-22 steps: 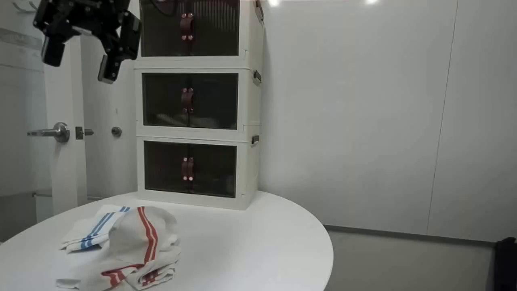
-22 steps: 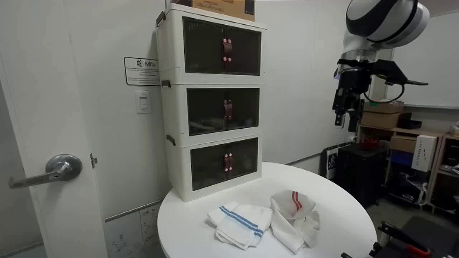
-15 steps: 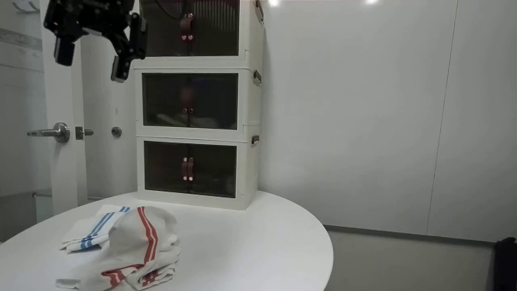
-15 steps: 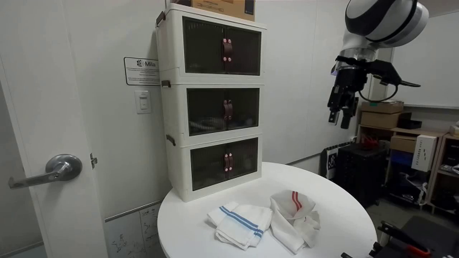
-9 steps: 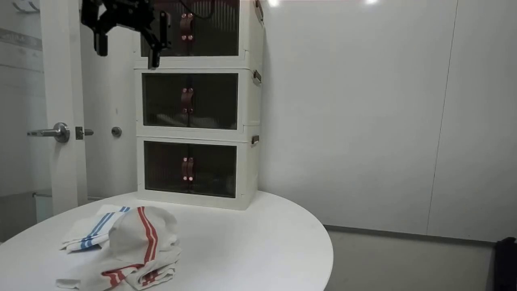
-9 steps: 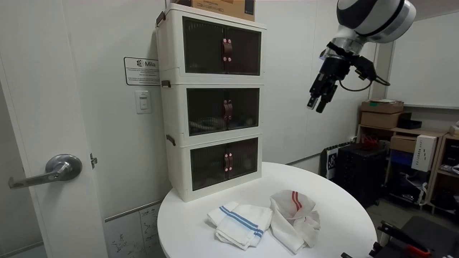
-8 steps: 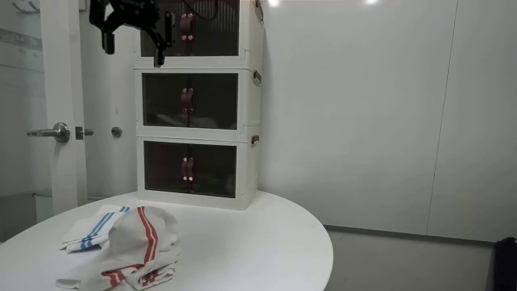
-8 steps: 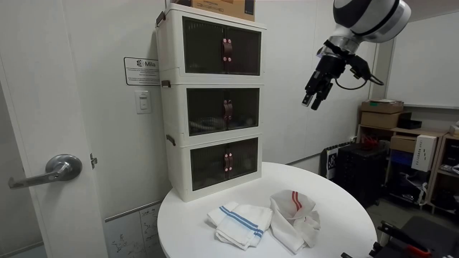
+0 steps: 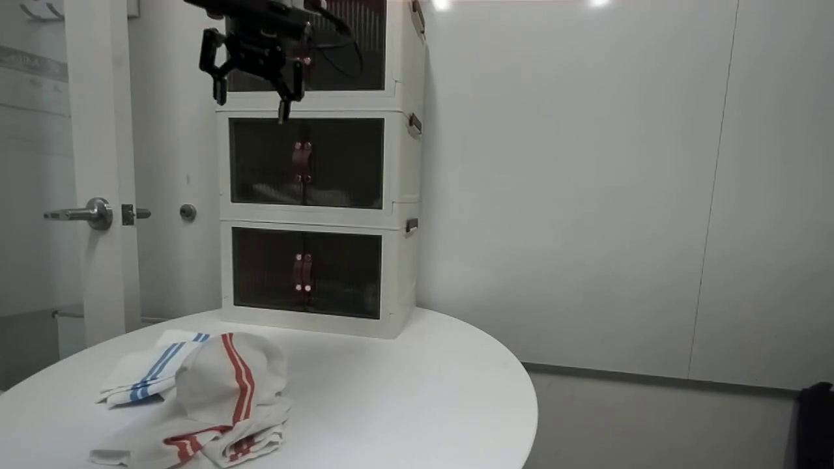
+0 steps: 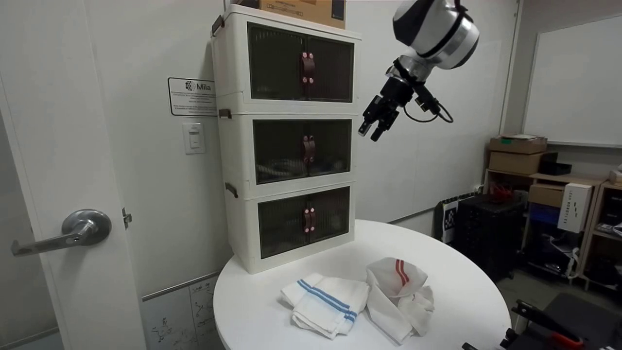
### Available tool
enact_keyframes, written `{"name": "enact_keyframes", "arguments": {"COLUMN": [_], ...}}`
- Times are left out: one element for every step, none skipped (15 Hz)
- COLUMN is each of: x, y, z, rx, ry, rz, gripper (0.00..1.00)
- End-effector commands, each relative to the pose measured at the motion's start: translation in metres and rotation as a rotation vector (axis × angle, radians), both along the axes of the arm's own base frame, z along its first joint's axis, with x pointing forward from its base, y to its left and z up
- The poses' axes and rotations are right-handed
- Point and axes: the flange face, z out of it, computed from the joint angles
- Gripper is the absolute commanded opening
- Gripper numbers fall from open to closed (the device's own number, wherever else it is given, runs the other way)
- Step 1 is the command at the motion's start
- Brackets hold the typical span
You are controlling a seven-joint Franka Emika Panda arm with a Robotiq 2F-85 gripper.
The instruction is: Open the cabinet door
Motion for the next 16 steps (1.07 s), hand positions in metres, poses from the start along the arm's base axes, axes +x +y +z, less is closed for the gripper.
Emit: {"name": "enact_keyframes", "arguments": {"x": [0.056, 0.067, 0.076, 0.086, 0.094, 0.101, 0.107, 0.113, 0.118, 0.124, 0.128, 0.133, 0.136, 0.139, 0.141, 0.142], "y": [0.007, 0.007, 0.007, 0.006, 0.005, 0.002, 0.000, -0.003, -0.005, -0.007, -0.008, -0.009, -0.010, -0.011, -0.012, -0.014], "z": [-0.009, -0.012, -0.016, -0.022, -0.027, -0.035, -0.043, -0.050, -0.056, -0.061, -0.064, -0.066, -0.068, -0.068, -0.068, -0.067], "rx": [0.052, 0.071, 0.088, 0.106, 0.120, 0.135, 0.146, 0.157, 0.164, 0.170, 0.180, 0.193, 0.211, 0.228, 0.239, 0.246], "ry": [-0.060, -0.082, -0.098, -0.116, -0.128, -0.136, -0.145, -0.152, -0.160, -0.172, -0.183, -0.202, -0.216, -0.237, -0.254, -0.276], "rz": [0.109, 0.130, 0.148, 0.160, 0.169, 0.176, 0.180, 0.185, 0.190, 0.191, 0.188, 0.175, 0.163, 0.139, 0.107, 0.072], "gripper": [1.00, 1.00, 1.00, 1.00, 1.00, 1.00, 1.00, 1.00, 1.00, 1.00, 1.00, 1.00, 1.00, 1.00, 1.00, 1.00]}}
